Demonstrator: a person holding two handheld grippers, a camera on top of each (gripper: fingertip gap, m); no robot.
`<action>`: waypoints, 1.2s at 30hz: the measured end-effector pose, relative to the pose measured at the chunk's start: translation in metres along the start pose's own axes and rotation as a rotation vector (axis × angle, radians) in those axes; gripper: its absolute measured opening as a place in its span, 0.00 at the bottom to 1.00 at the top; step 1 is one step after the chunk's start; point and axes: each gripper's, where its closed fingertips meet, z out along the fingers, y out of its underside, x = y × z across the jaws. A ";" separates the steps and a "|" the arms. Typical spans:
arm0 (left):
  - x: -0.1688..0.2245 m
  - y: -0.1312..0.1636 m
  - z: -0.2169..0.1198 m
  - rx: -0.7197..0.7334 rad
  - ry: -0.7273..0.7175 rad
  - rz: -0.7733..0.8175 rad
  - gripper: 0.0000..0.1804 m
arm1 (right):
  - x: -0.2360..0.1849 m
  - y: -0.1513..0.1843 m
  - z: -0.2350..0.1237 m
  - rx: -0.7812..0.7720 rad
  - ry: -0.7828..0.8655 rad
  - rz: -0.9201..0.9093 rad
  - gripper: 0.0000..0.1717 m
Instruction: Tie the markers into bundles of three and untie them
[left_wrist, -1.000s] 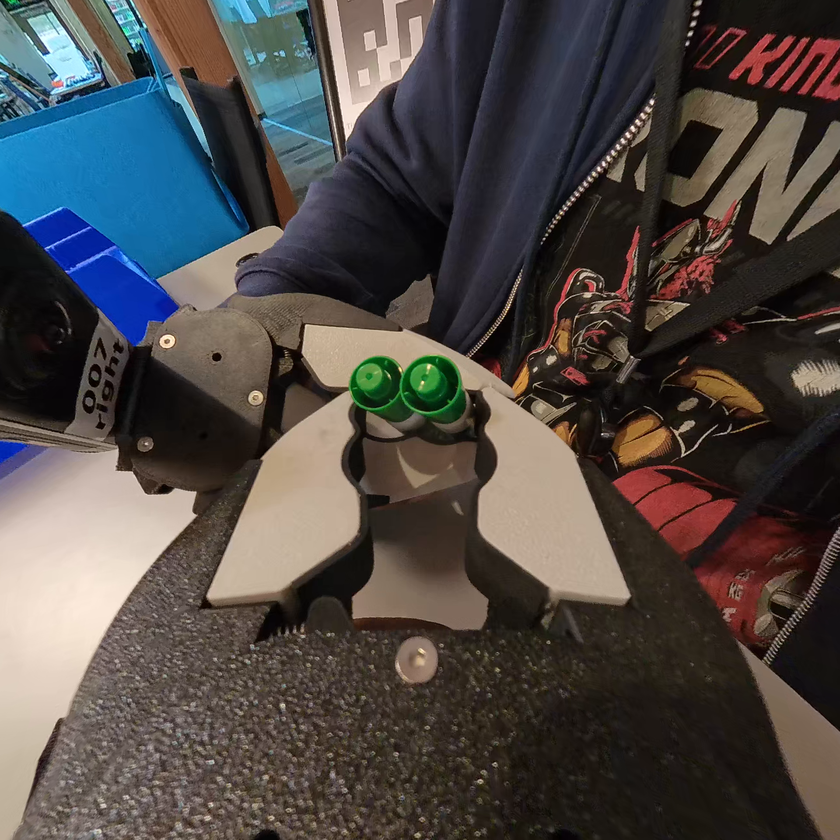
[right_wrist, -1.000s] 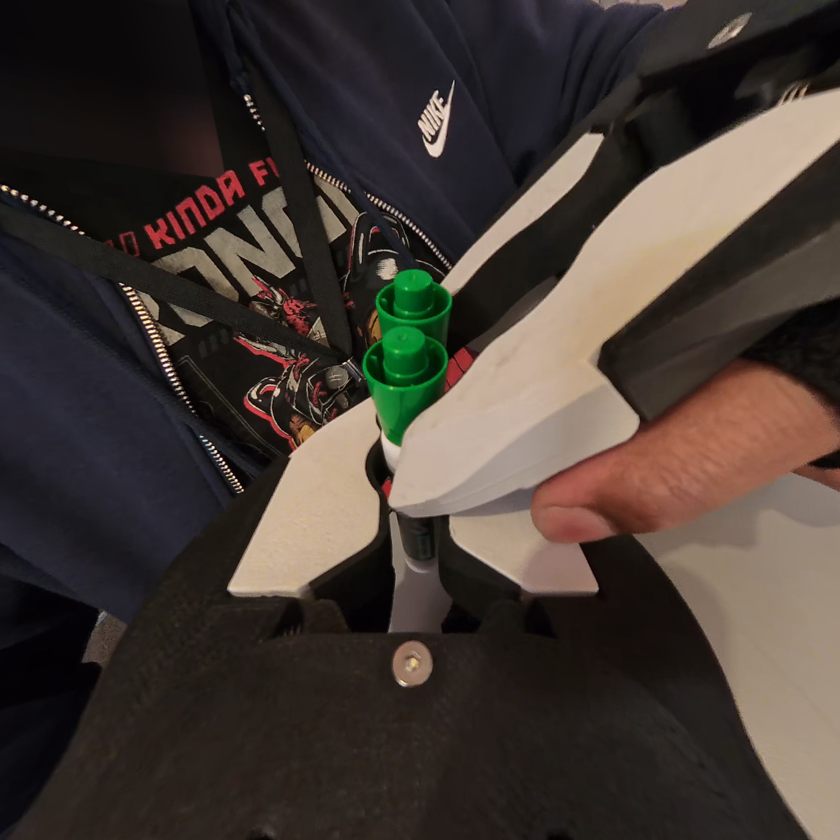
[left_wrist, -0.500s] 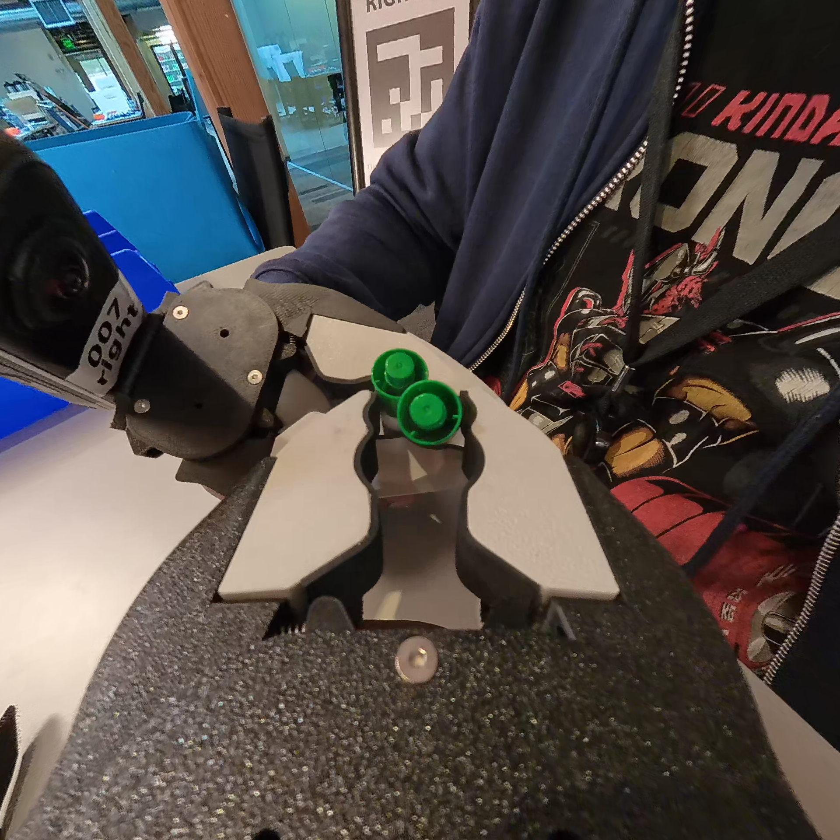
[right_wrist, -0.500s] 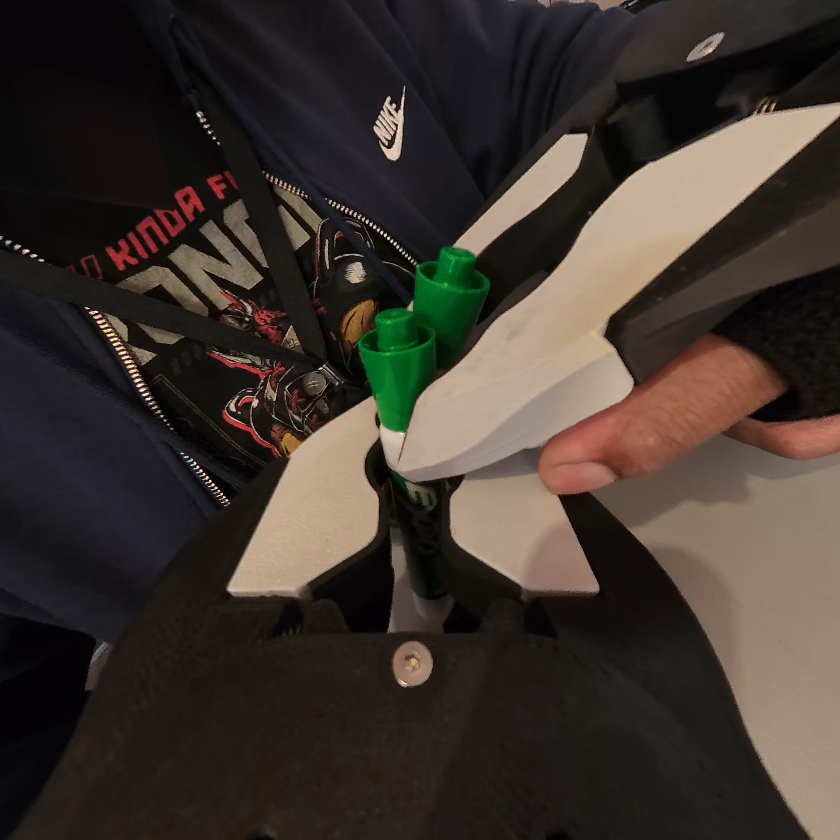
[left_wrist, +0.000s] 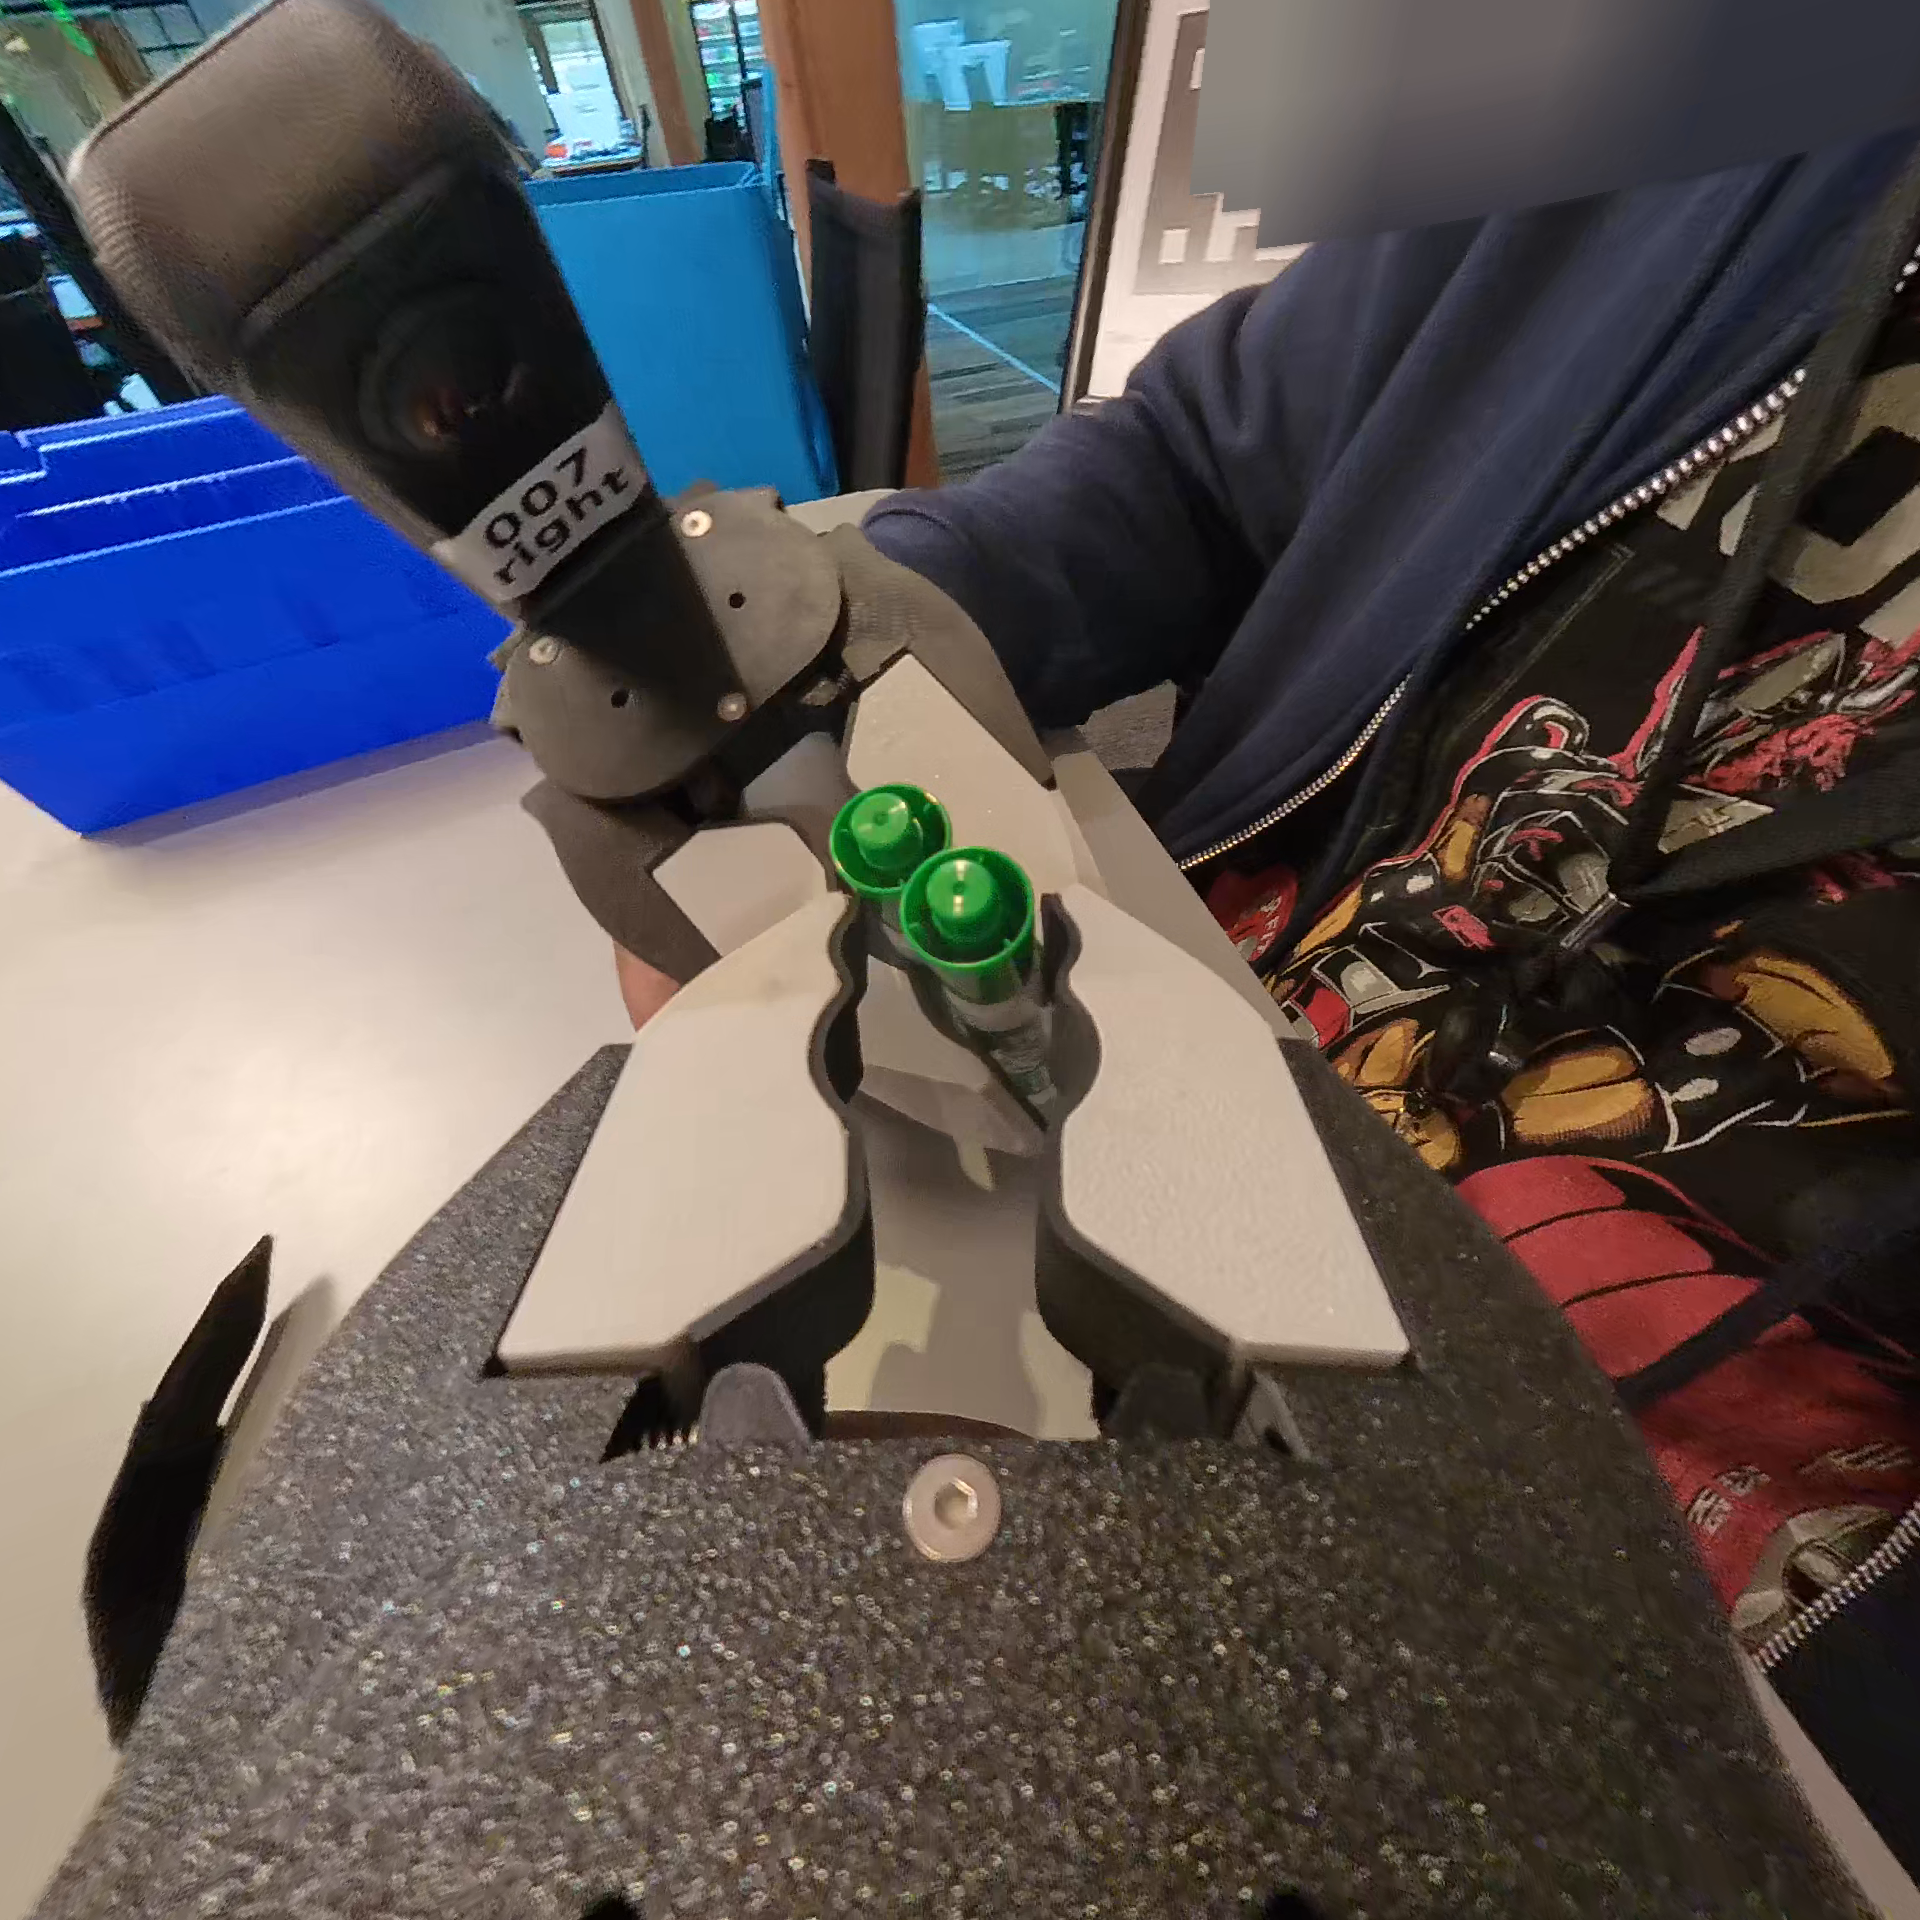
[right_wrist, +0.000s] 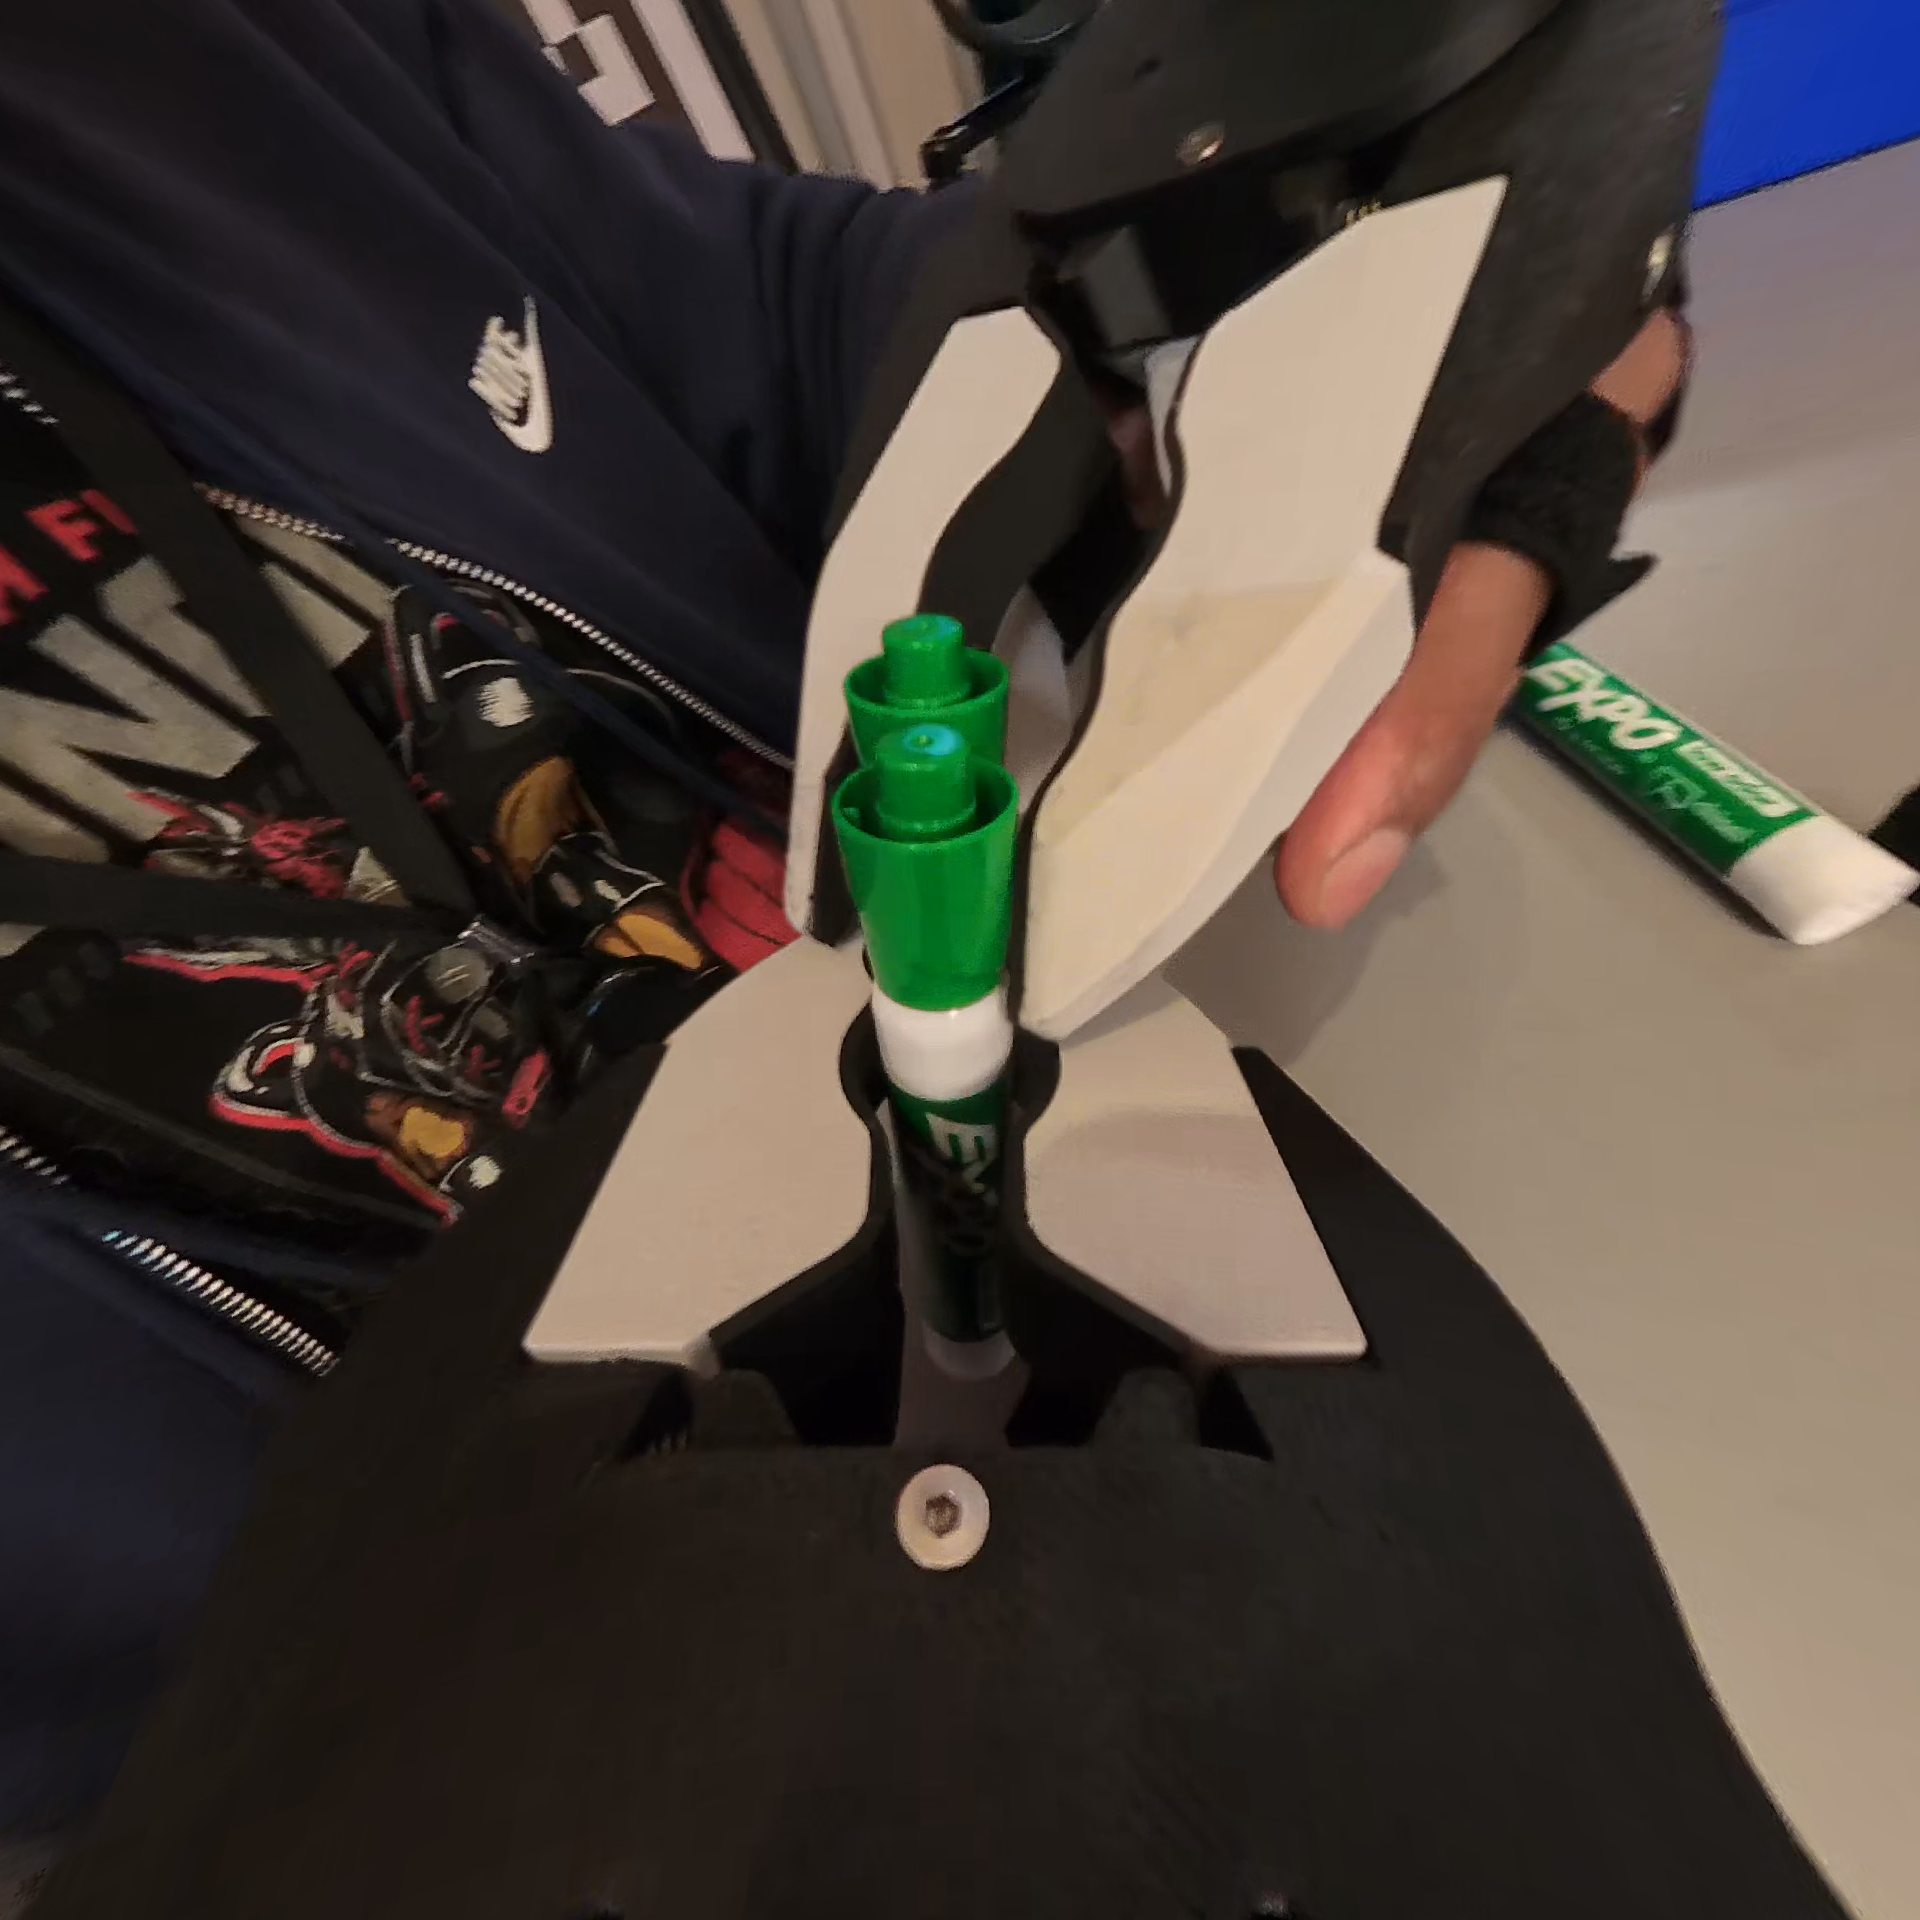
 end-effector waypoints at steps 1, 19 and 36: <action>-0.001 0.000 -0.002 0.001 -0.013 -0.013 0.18 | 0.004 -0.001 -0.001 0.007 0.037 -0.004 0.10; -0.018 -0.005 -0.011 0.031 -0.156 -0.116 0.18 | 0.036 -0.022 -0.007 0.109 0.440 -0.105 0.10; -0.008 -0.019 -0.004 0.020 -0.041 -0.289 0.10 | 0.022 -0.033 -0.003 0.290 0.489 0.034 0.11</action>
